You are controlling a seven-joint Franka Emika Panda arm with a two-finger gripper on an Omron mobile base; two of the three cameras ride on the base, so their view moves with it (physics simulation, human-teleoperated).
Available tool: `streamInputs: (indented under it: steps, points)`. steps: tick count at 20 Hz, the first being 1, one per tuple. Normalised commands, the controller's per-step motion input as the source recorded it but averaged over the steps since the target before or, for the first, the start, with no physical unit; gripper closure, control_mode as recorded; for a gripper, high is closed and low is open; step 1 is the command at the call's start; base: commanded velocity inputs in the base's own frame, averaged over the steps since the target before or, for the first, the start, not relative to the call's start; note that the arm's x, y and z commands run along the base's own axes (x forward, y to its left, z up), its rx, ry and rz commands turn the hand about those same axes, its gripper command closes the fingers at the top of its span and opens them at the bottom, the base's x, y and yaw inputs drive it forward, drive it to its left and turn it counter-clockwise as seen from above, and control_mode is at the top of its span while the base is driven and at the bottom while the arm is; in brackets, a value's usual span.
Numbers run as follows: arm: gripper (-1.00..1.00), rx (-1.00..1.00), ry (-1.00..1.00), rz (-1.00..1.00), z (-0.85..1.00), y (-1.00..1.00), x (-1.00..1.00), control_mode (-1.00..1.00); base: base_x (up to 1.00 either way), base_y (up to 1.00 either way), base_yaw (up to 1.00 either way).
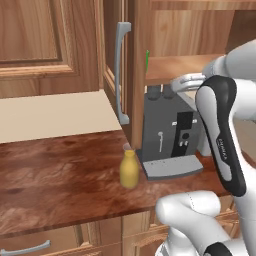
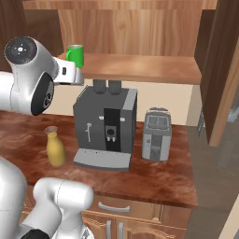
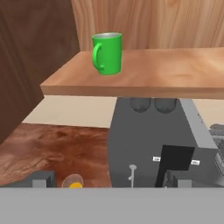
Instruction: There is a tray on the dining counter. Grab the cup, mug, and pitcher and place them on the tray. The pitcher may be placed next to the tray if it cannot fit the tray.
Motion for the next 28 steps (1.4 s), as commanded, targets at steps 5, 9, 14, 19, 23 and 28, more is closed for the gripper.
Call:
streamInputs:
  steps: [5, 9, 14, 19, 23, 28]
  points:
    - [-1.0, 0.02, 0.0, 0.01, 0.09, 0.06, 0.3, -1.0, 0.0, 0.0, 0.0]
    - [-1.0, 0.0, 0.0, 0.0, 0.02, 0.06, 0.34, -1.0, 0.0, 0.0, 0.0]
    - [-1.0, 0.0, 0.0, 0.0, 0.0, 0.04, 0.4, -1.0, 0.0, 0.0, 0.0]
    - [-1.0, 0.0, 0.0, 0.0, 0.0, 0.07, 0.44, -1.0, 0.0, 0.0, 0.0]
    - [-1.0, 0.0, 0.0, 0.0, 0.0, 0.16, 0.39, -1.0, 0.0, 0.0, 0.0]
    - [-1.0, 0.0, -0.02, 0.02, 0.0, 0.12, 0.4, -1.0, 0.0, 0.0, 0.0]
